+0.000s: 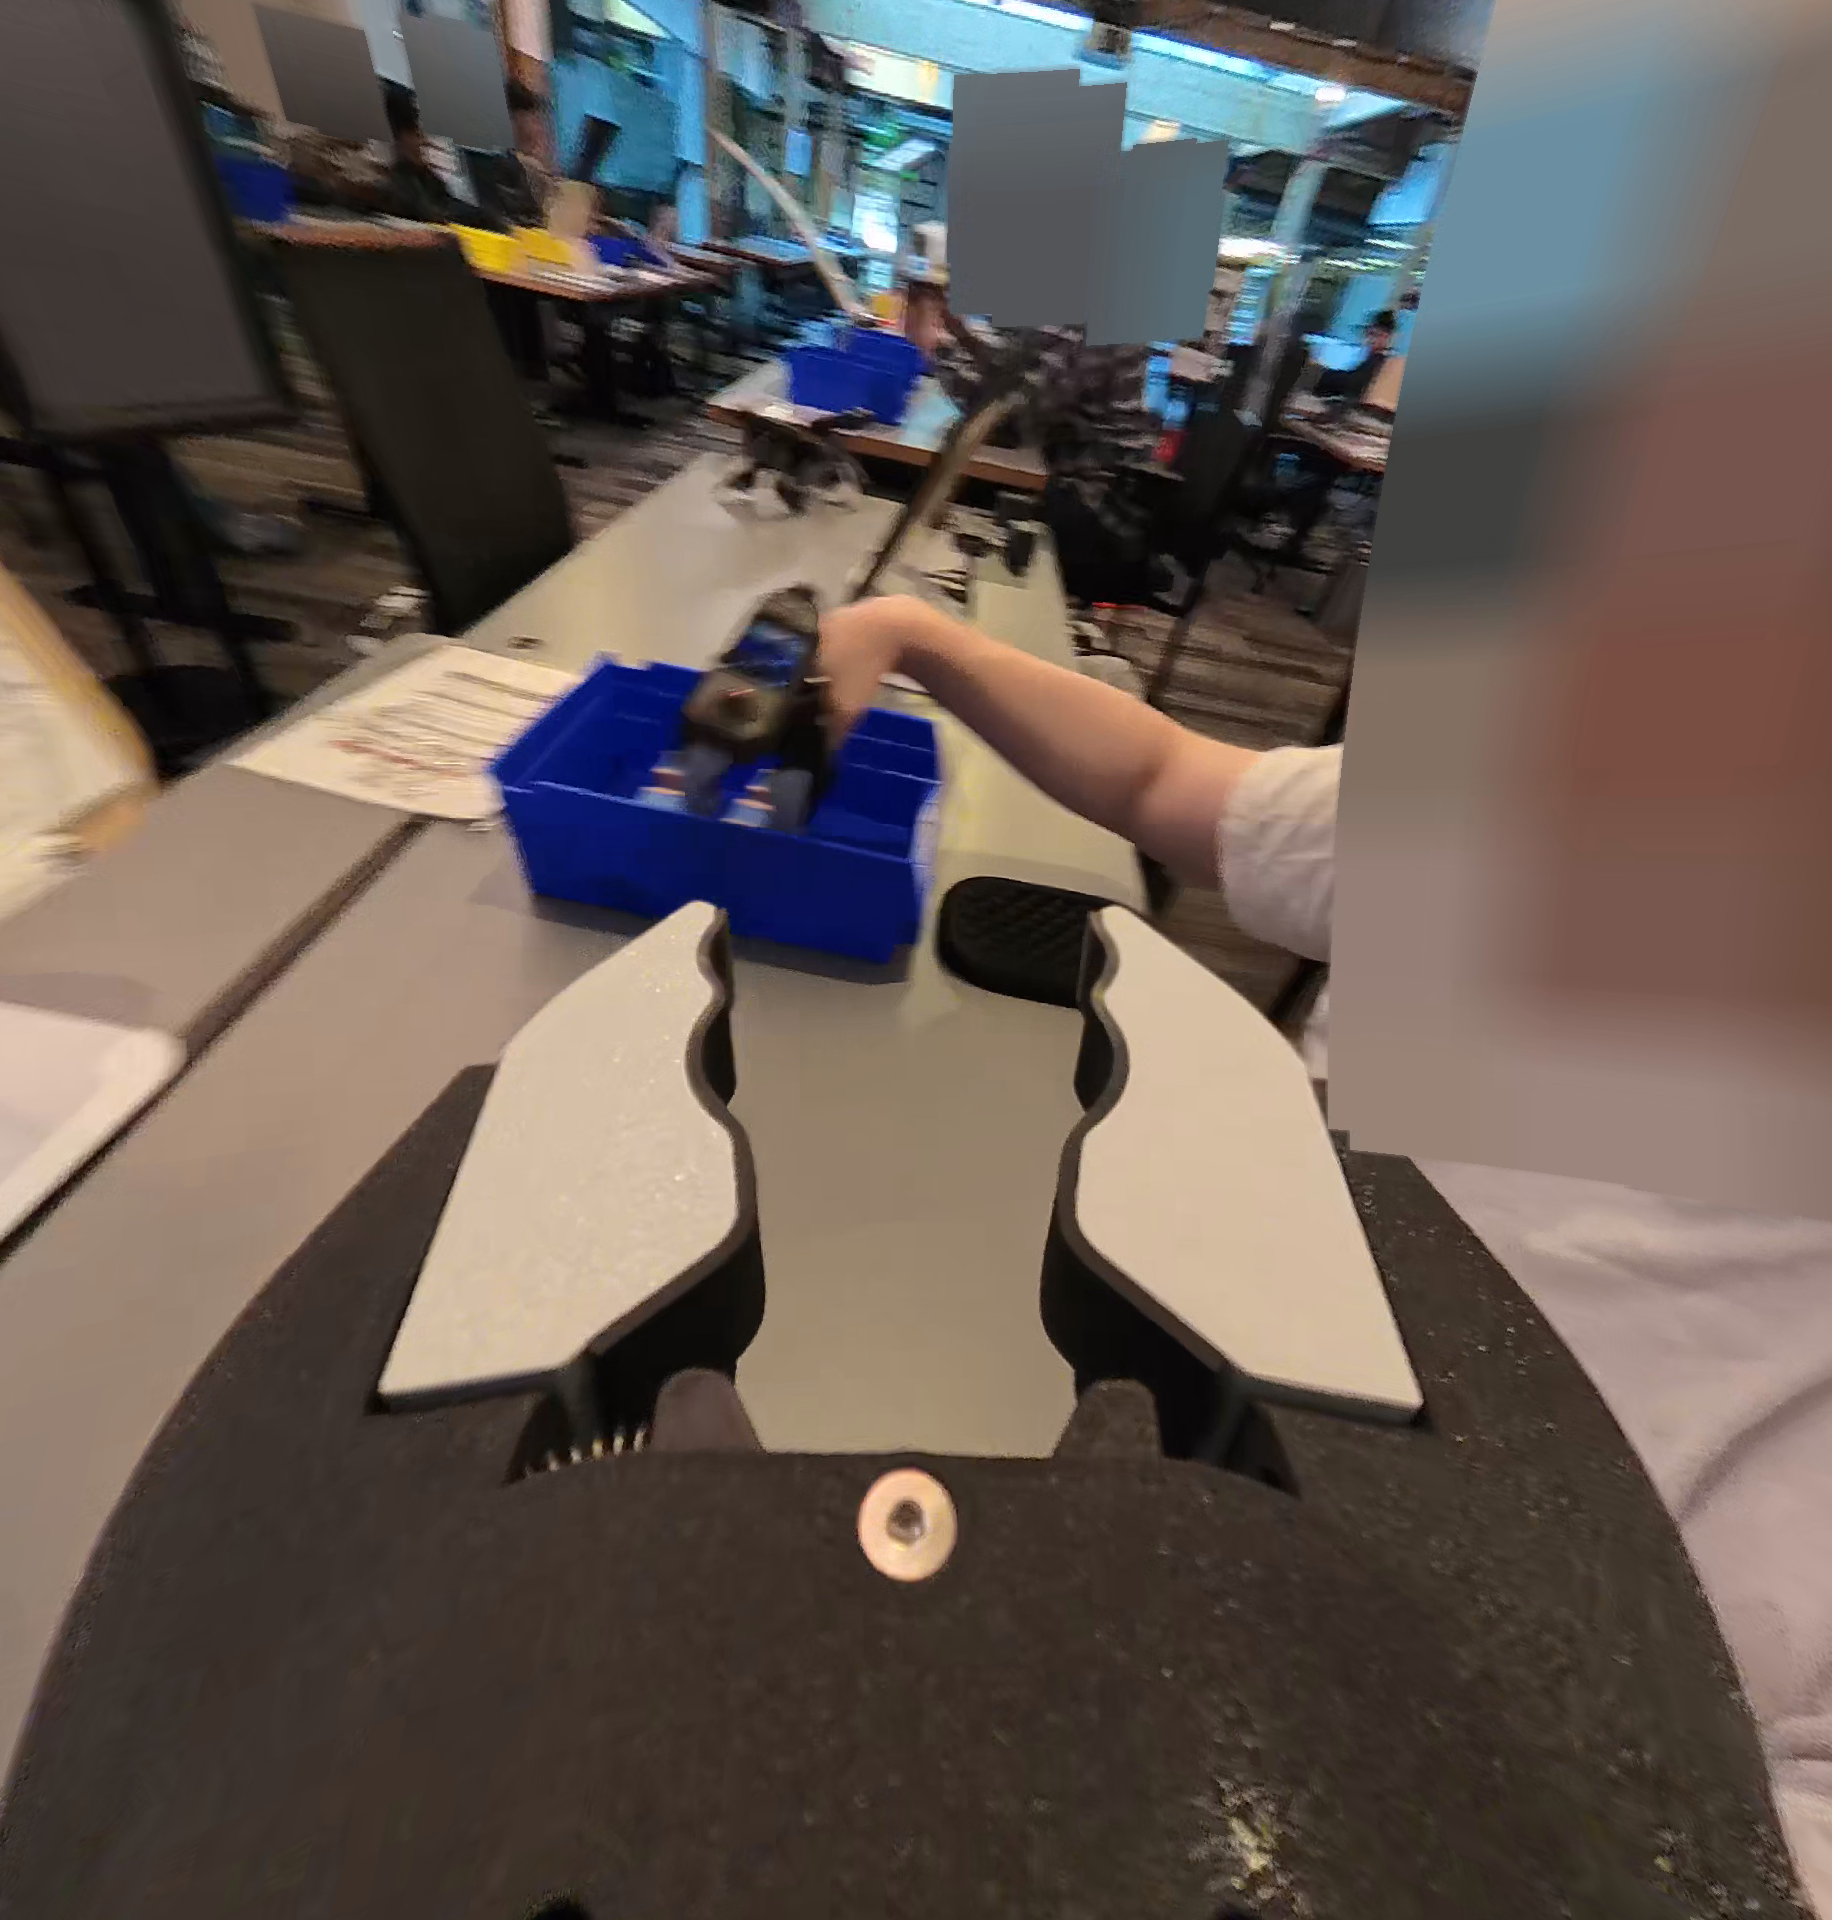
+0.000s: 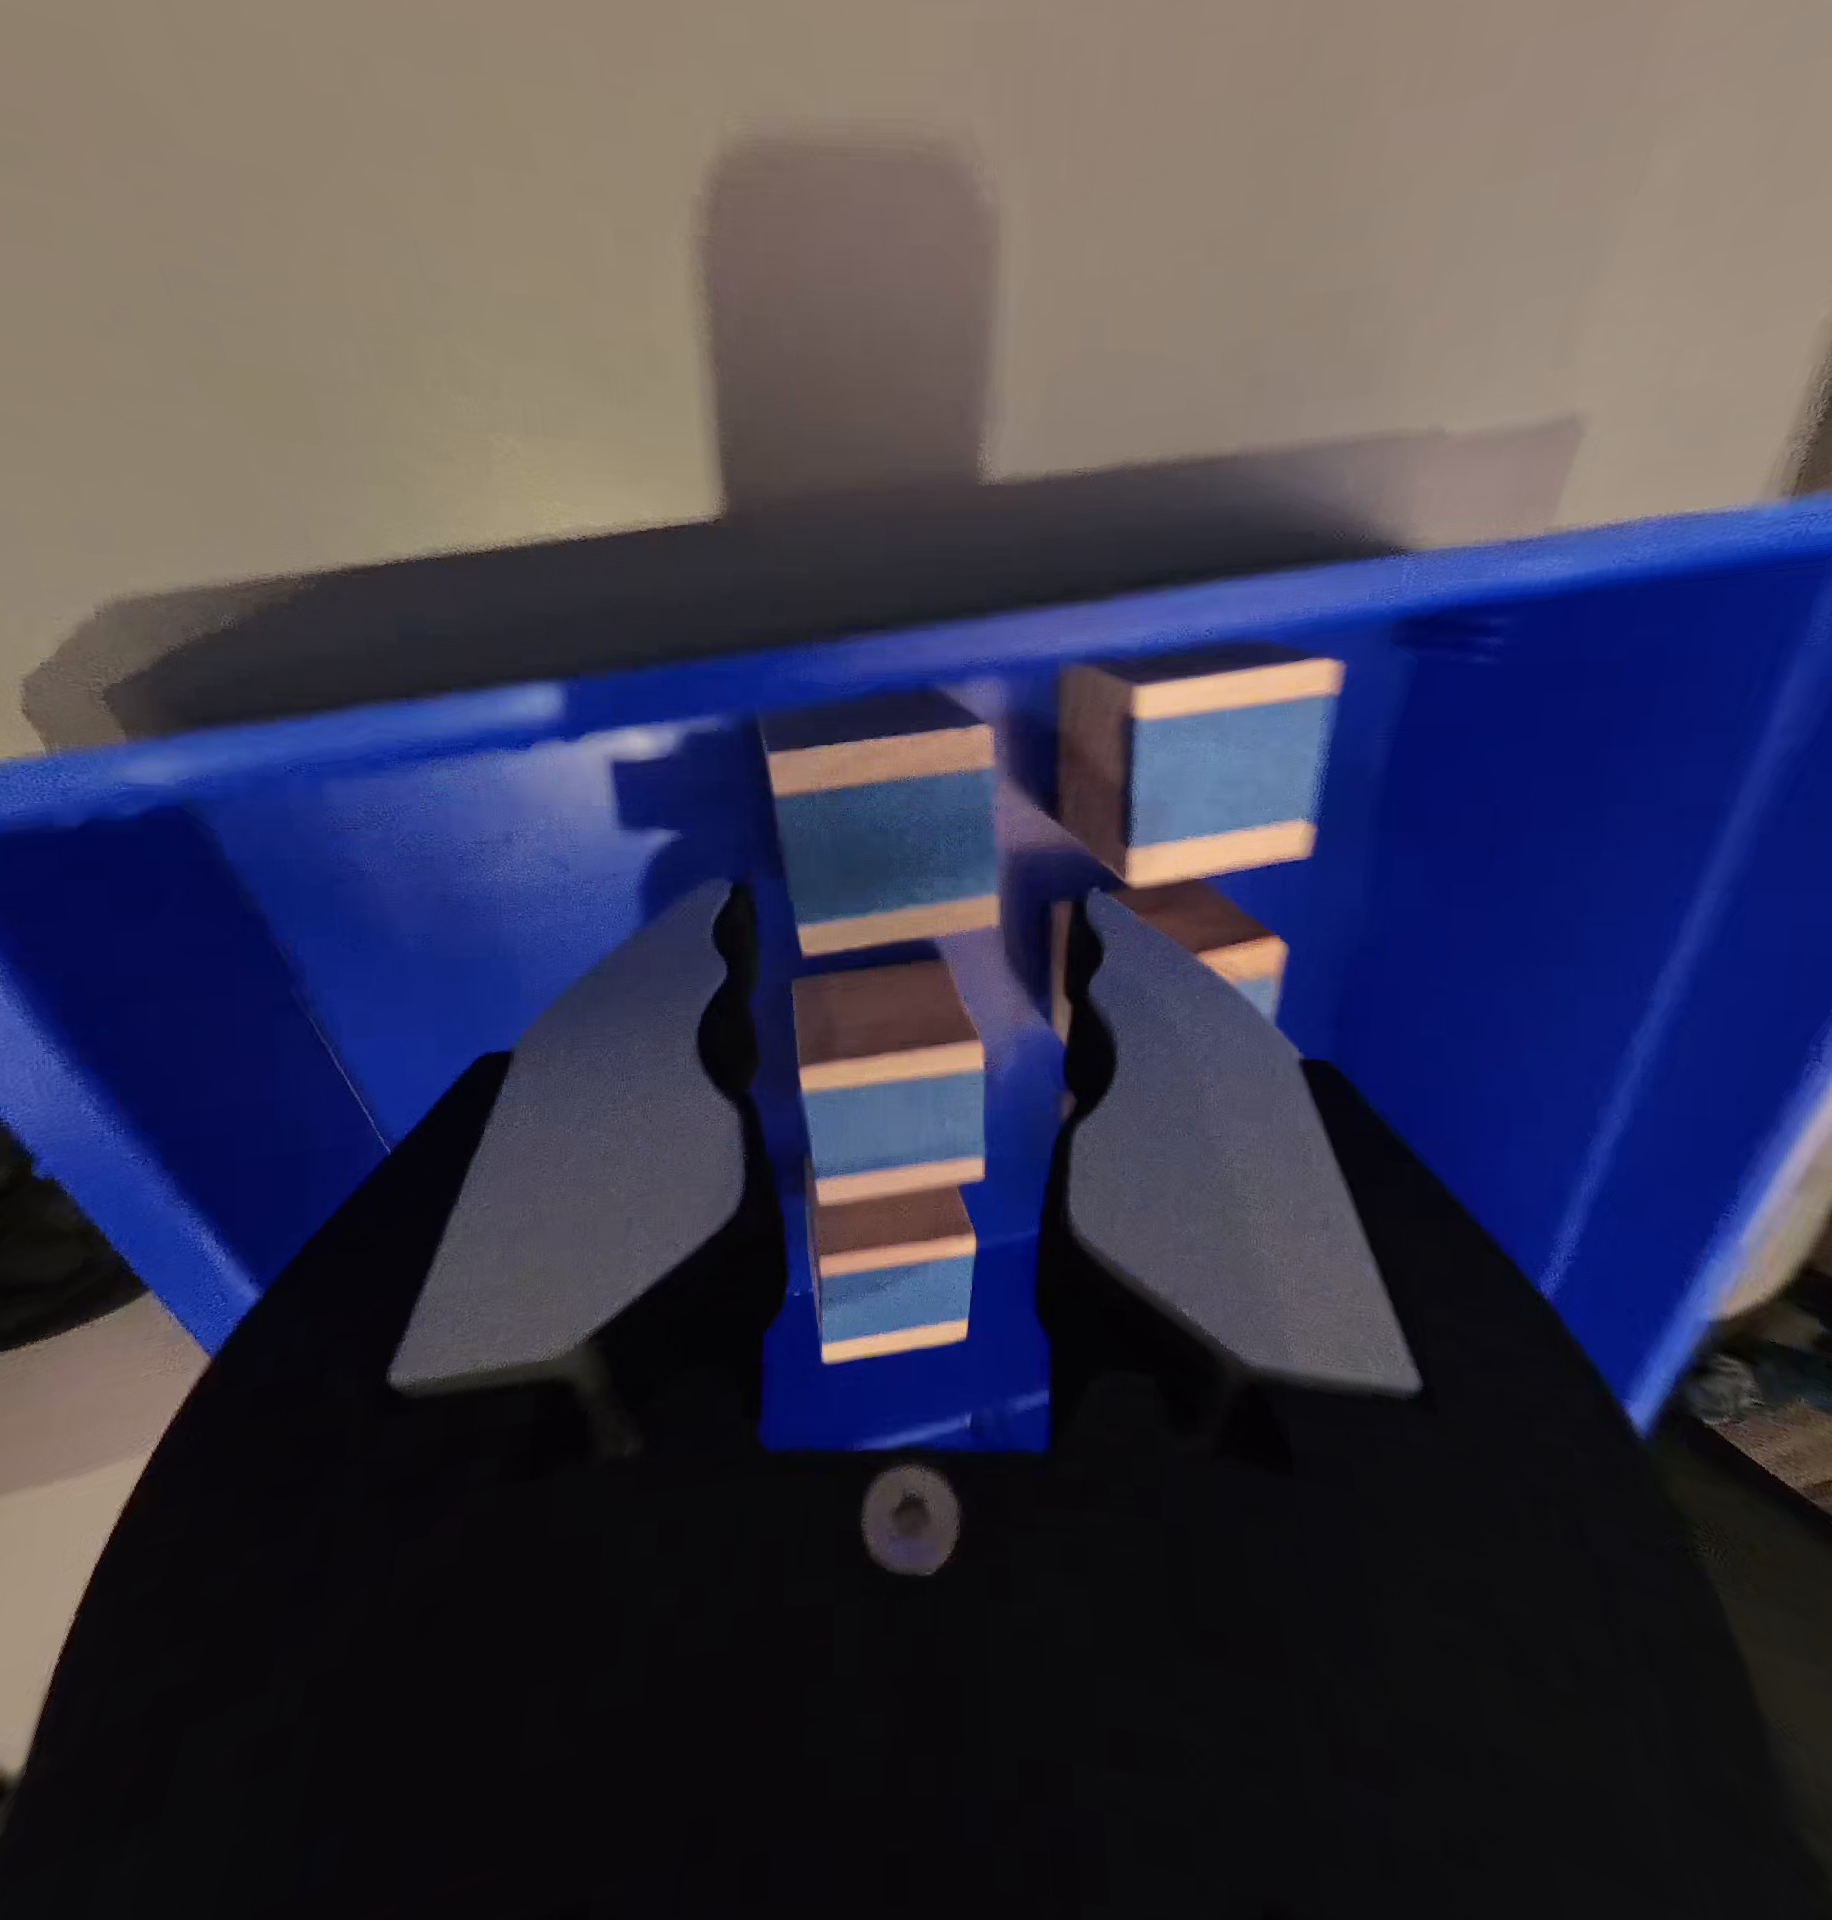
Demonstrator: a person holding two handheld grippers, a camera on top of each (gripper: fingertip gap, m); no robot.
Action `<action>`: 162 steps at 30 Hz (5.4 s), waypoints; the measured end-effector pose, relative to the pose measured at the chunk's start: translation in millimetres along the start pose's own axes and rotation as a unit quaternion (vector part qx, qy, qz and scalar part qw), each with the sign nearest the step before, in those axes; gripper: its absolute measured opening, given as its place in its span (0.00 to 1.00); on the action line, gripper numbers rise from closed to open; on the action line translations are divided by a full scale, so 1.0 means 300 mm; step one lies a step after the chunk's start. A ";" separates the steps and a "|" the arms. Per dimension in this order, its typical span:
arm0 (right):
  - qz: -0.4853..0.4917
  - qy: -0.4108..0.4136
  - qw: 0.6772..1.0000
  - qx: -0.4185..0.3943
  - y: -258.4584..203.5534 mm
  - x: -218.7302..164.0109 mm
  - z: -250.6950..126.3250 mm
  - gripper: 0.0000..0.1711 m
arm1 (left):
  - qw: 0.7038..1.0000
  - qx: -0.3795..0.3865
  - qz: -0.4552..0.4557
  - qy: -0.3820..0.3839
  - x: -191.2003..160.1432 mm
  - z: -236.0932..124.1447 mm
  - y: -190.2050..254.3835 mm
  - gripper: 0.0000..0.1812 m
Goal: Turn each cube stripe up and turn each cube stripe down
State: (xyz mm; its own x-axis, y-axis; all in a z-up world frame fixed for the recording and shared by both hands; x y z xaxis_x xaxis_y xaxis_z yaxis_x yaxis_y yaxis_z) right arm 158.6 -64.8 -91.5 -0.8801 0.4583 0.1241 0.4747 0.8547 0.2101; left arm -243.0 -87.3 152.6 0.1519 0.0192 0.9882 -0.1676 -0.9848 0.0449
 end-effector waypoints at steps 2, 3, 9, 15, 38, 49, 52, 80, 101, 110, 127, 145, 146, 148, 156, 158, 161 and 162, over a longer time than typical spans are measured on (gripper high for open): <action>0.016 0.060 0.997 -0.049 0.013 -0.008 -0.098 0.33 | 0.992 0.123 0.020 -0.015 0.001 -0.123 -0.087 0.35; 0.032 0.087 0.992 -0.085 0.031 -0.023 -0.153 0.33 | 0.976 0.212 0.032 -0.031 -0.009 -0.211 -0.150 0.35; 0.278 0.136 0.914 -0.261 0.210 -0.319 -0.347 0.32 | 0.739 0.641 -0.080 -0.191 -0.299 -0.899 -0.398 0.34; 0.490 0.164 0.826 -0.223 0.235 -0.463 -0.294 0.37 | 0.747 0.554 -0.337 -0.148 -0.583 -1.026 -0.444 0.32; 0.596 -0.003 0.803 0.009 0.104 -0.481 0.006 0.06 | 0.628 0.422 -0.536 -0.374 -0.974 -0.881 -0.433 0.09; 0.624 -0.010 0.781 0.017 0.044 -0.405 0.000 0.06 | 0.646 0.345 -0.503 -0.459 -0.945 -0.638 -0.405 0.06; 0.619 -0.003 0.785 0.017 0.027 -0.337 0.004 0.07 | 0.665 0.321 -0.481 -0.473 -0.921 -0.480 -0.420 0.08; 0.563 -0.051 0.823 0.056 0.036 0.073 0.070 0.09 | 0.816 0.222 -0.397 -0.358 -0.663 -0.154 -0.398 0.12; 0.532 -0.078 0.830 0.150 0.062 0.043 -0.049 0.03 | 0.880 0.466 -0.064 -0.065 -0.130 -0.603 -0.289 0.13; 0.480 -0.100 0.866 0.100 0.093 0.212 -0.412 0.03 | 0.861 0.495 -0.083 -0.087 -0.159 -0.703 -0.260 0.18; 0.220 -0.035 0.953 0.205 -0.152 1.550 -0.302 0.03 | 0.786 0.597 -0.134 -0.085 -0.169 -0.900 0.052 0.17; 0.258 -0.057 0.941 0.212 -0.374 1.958 0.185 0.03 | 0.796 0.598 -0.067 -0.074 -0.110 -0.837 0.169 0.18; 0.263 -0.058 0.940 0.211 -0.375 1.955 0.200 0.03 | 0.797 0.596 -0.065 -0.075 -0.108 -0.831 0.164 0.18; 0.266 -0.057 0.943 0.194 -0.373 1.952 0.224 0.04 | 0.802 0.589 -0.061 -0.080 -0.105 -0.816 0.156 0.18; 0.237 0.221 0.940 0.103 -0.224 1.962 -0.070 0.08 | 0.814 0.568 -0.057 -0.103 -0.115 -0.781 0.147 0.18; 0.233 0.289 0.928 0.014 -0.161 1.816 -0.260 0.16 | 0.817 0.566 -0.054 -0.099 -0.111 -0.779 0.151 0.18; 0.286 0.258 0.913 -0.134 -0.083 1.427 -0.377 0.34 | 0.824 0.555 -0.050 -0.099 -0.110 -0.768 0.157 0.18; 0.320 0.250 0.902 -0.149 -0.071 1.300 -0.375 0.37 | 0.825 0.555 -0.050 -0.099 -0.110 -0.765 0.157 0.18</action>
State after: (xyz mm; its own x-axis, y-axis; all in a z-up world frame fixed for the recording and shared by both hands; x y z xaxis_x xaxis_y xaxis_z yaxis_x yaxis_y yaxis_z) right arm -193.5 68.2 61.4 -0.3464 0.6037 0.7180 0.9307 0.3171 0.1825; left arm -479.6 -94.8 155.8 0.2845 0.1895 0.9398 0.8329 -0.5342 -0.1444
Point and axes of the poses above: each gripper's, where its closed fingertips meet, z out along the fingers, x out of its top, y = z × x across the jaws, the point moved 2 cm from there along -z, back along the fingers, and after that the axes turned 7 degrees about z, right-handed, at the moved point
